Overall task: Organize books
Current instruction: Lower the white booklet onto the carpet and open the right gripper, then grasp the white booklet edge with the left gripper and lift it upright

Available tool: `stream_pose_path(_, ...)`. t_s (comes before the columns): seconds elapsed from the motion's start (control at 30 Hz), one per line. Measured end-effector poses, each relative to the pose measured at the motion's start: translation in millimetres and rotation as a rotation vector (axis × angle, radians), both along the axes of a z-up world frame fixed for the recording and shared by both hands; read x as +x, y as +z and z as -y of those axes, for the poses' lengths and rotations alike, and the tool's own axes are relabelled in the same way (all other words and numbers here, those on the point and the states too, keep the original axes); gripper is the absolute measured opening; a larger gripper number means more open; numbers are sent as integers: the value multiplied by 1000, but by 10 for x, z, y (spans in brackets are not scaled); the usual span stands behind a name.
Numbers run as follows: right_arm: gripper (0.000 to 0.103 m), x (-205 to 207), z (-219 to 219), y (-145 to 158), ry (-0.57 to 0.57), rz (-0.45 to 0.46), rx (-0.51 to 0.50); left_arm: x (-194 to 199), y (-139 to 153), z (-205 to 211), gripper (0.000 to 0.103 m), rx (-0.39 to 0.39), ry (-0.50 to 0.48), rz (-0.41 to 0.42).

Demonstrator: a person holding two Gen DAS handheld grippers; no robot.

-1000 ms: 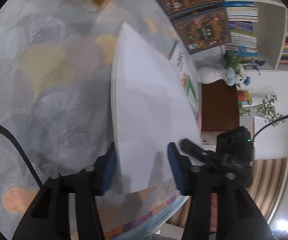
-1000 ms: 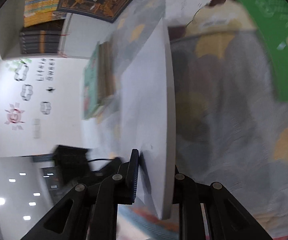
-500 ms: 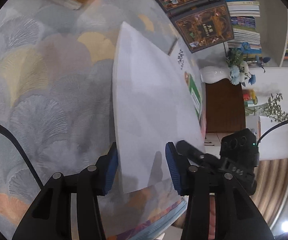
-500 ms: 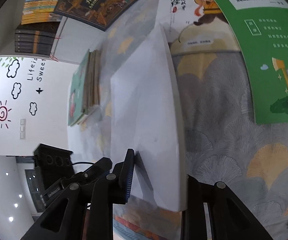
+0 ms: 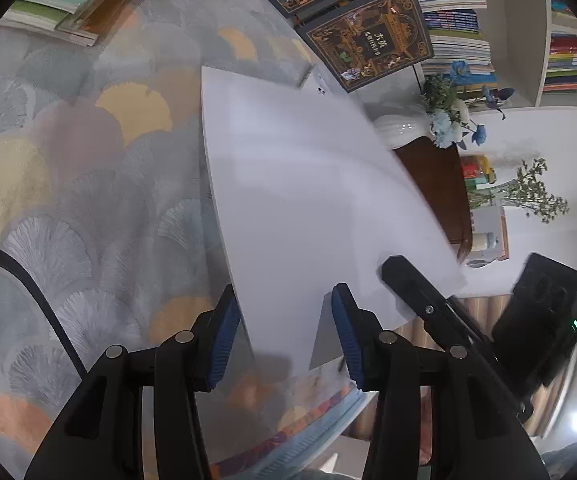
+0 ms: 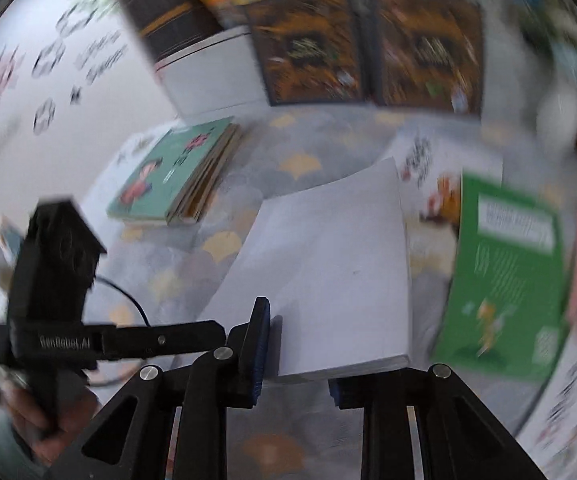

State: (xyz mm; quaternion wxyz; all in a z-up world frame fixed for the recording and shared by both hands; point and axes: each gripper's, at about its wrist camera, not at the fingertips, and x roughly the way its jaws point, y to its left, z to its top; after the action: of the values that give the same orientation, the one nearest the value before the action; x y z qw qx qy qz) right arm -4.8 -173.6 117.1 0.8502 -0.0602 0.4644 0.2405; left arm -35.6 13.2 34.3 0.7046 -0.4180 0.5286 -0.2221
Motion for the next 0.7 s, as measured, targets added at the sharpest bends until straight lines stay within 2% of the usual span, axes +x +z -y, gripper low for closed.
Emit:
stream_pose_path(0.1,24,-117,-85,108,96,64,-99,-80,-11,24,45,-36,7,-1)
stream_pose_path(0.2,23,-235,-51,186,178,73,-122,-230,-7,-16,50,-60,17,6)
stream_pose_path(0.3,22,-447,-213,265,282,142,-180,-518,99,-337,48,140,86,18)
stream_pose_path(0.33,22,-563,-360,269,340,203,-253,-613,121,-490,48,165,127,17)
stream_pose_path(0.4,22,-732,-595,253,433,259,-329,-878,176,-933,48,190,255,-1)
stream_pose_path(0.5,22,-893,-886,211,558,178,-273,-1137,287,-1355,48,228,363,5)
stream_pose_path(0.53,22,-930,-968,170,580,149,-261,-1216,342,-1479,48,264,390,7)
stream_pose_path(0.57,24,-959,-1048,111,606,88,-235,-1264,375,-1544,49,287,405,7)
stream_pose_path(0.6,33,-977,-1120,22,639,-8,-192,-1324,397,-1631,50,312,418,4)
stream_pose_path(0.63,37,-992,-1160,-57,658,-71,-155,-1353,389,-1672,52,325,419,-5)
stream_pose_path(0.7,41,-1029,-1191,-211,649,-145,-98,-1364,291,-1717,53,340,397,-41)
